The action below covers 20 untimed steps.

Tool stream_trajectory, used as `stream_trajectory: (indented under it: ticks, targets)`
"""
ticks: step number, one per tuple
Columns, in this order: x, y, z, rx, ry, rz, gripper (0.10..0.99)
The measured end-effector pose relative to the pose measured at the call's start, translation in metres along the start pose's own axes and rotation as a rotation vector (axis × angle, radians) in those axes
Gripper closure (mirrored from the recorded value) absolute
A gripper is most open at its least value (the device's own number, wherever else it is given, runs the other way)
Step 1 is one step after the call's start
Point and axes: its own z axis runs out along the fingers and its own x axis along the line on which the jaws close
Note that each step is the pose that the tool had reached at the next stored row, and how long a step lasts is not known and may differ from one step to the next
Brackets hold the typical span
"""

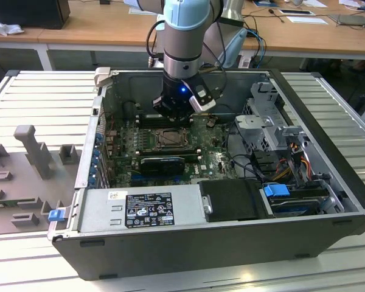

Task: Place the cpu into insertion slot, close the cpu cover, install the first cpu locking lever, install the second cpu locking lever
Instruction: 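Install the first cpu locking lever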

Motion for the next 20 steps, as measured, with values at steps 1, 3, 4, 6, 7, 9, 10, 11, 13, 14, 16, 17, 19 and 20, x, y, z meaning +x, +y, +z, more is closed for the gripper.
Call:
stream_trajectory:
  ticks: [1,3,4,6,7,9,10,11,13,14,16,17,19,20]
  targets:
    - [0.0,0.0,-0.0001,0.0,-0.0001,0.0,0.98]
    - [0.0,0.0,-0.0006,0.0,-0.0001,0.0,0.98]
    - [0.0,0.0001,-0.001,0.0,0.0,0.0,0.98]
    - [0.0,-0.0003,-0.0016,0.0,0.0001,0.0,0.98]
    - [0.0,-0.0006,-0.0018,0.0,0.0001,0.0,0.98]
    - [0.0001,-0.0009,-0.0018,0.0,0.0,0.0,0.98]
    - [0.0001,-0.0009,-0.0018,0.001,0.0002,0.0,0.98]
    - [0.0001,-0.001,-0.0017,0.002,0.0003,0.0,0.98]
    - [0.0001,-0.0011,-0.0011,0.013,0.0015,0.0,0.98]
    - [0.0001,-0.0012,-0.0005,0.019,0.0019,0.0,0.98]
    - [0.0,-0.0012,0.0004,0.024,0.0016,0.0,0.98]
    - [0.0,-0.0012,0.0006,0.026,0.0021,0.0,0.98]
    - [0.0001,-0.0013,0.0005,0.03,0.0029,0.0,0.98]
    - [0.0001,-0.0013,0.0003,0.031,0.0028,0.0,0.98]
